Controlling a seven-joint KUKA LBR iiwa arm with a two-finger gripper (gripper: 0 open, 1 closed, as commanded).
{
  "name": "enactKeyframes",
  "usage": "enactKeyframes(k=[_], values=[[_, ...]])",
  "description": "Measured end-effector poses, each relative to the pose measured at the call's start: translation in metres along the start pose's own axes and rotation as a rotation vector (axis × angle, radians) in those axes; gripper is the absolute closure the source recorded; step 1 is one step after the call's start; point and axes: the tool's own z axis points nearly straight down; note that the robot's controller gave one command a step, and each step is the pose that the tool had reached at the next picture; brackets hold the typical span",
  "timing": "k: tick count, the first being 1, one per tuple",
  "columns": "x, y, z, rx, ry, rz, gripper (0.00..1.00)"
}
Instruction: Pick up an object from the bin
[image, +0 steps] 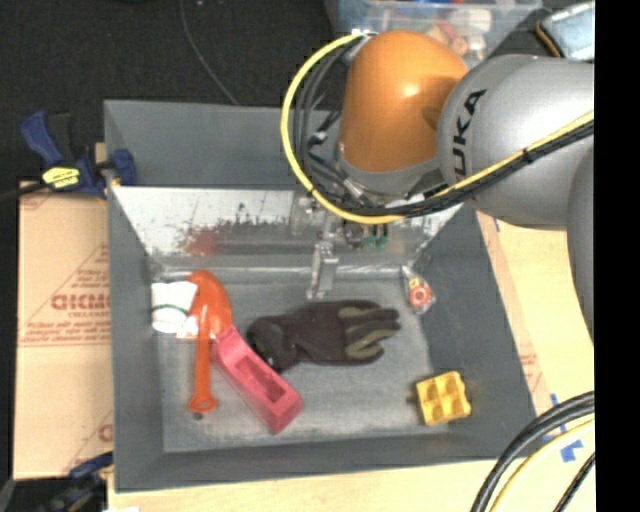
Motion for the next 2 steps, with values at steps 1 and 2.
enactKeyframes(k=[1,2], values=[[-0.001,0.0,-0.005,-0.001,-0.008,0.002,0.0],[0.059,-0.04,0.138,0.0,-0.012,-0.024,0.0]])
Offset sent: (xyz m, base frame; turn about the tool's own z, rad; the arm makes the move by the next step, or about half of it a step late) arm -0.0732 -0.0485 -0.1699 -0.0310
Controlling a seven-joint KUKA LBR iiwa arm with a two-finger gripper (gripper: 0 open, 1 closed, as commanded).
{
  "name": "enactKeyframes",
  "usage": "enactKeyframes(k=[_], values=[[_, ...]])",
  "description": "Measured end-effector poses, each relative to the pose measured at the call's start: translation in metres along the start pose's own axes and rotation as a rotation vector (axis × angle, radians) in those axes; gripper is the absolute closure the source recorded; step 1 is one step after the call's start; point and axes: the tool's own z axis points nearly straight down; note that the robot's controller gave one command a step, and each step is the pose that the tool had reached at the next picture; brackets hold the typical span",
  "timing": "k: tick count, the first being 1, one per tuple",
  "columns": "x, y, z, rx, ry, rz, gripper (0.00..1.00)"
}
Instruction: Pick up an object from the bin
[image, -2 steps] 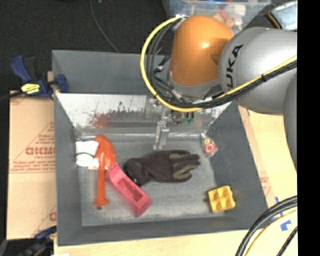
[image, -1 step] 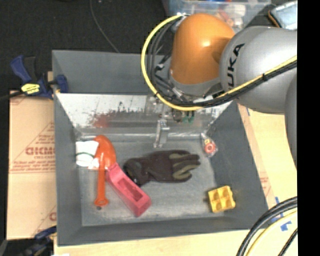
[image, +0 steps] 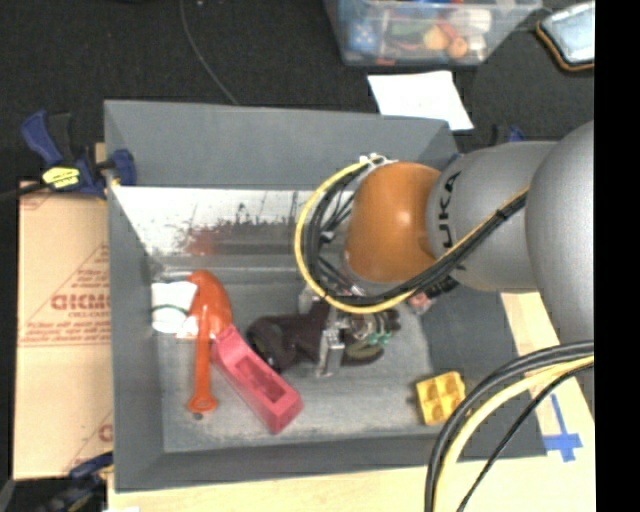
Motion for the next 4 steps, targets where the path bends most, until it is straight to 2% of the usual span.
enactKeyframes(k=[1,2,3,4], values=[[0.02,-0.014,-0.059,-0.001,-0.009,-0.024,0.0],[0.012,0.008,0.003,-0.001,0.005,0.05,0.0],[-0.016,0.018,0.031,-0.002,-0.024,0.071,0.0],[-0.022,0.014,0.03,-0.004,-0.018,0.313,1.0]])
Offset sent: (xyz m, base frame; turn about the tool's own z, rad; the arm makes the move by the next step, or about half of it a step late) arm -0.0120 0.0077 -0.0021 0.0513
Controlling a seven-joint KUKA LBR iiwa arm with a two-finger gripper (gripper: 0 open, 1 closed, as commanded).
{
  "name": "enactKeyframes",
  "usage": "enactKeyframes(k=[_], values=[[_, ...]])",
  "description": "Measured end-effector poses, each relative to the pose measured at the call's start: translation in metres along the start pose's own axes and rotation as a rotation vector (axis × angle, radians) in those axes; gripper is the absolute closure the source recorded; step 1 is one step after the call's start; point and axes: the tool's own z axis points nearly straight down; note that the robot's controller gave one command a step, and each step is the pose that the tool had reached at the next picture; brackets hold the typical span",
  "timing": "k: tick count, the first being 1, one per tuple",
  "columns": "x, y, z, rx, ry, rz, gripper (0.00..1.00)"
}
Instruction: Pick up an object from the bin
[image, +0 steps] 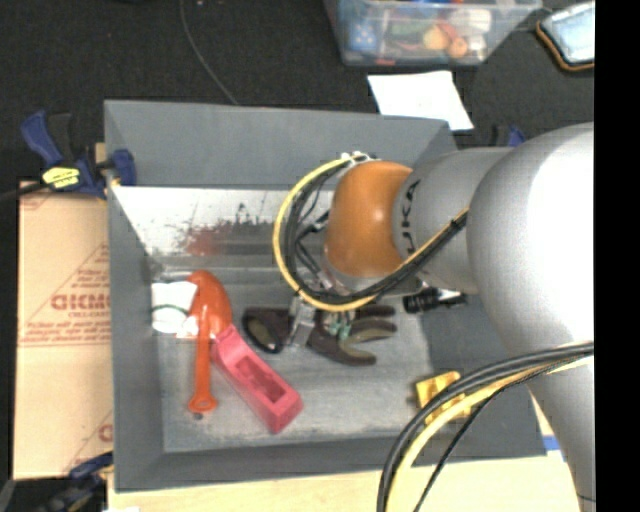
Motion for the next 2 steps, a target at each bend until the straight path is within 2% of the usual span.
enactKeyframes(k=[2], values=[[-0.0003,-0.0001,-0.0006,0.0,-0.001,0.0,1.0]])
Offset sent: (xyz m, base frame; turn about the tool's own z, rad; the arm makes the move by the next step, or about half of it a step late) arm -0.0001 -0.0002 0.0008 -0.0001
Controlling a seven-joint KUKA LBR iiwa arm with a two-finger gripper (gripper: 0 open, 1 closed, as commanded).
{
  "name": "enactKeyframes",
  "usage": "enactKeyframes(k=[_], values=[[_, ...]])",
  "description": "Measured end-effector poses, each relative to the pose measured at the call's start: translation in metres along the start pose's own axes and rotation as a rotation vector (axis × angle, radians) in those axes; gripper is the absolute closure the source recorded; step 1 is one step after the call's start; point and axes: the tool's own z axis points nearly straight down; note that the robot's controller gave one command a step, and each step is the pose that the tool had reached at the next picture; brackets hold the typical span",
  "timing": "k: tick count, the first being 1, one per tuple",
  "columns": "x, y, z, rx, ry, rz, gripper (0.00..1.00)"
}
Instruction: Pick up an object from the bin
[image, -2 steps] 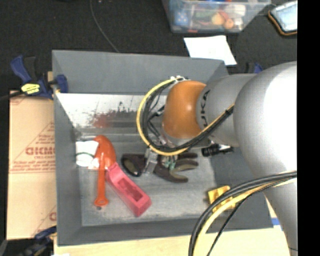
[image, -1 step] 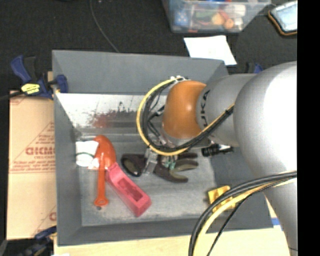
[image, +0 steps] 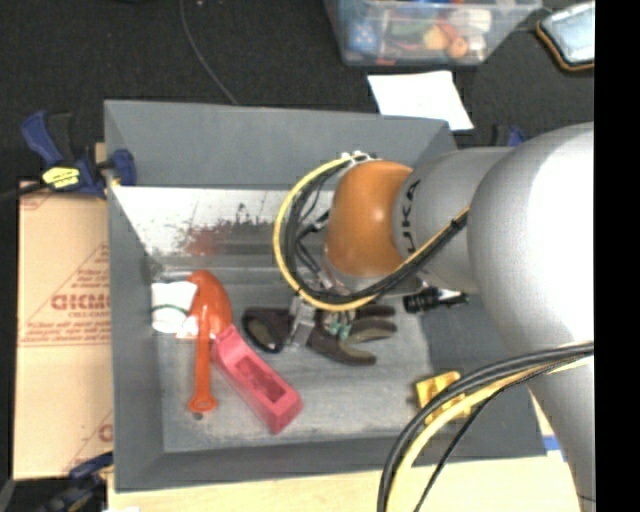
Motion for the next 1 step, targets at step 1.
enactKeyframes(k=[1], values=[[-0.0002,-0.0003,-0.0144,-0.001,-0.001,0.0,1.0]])
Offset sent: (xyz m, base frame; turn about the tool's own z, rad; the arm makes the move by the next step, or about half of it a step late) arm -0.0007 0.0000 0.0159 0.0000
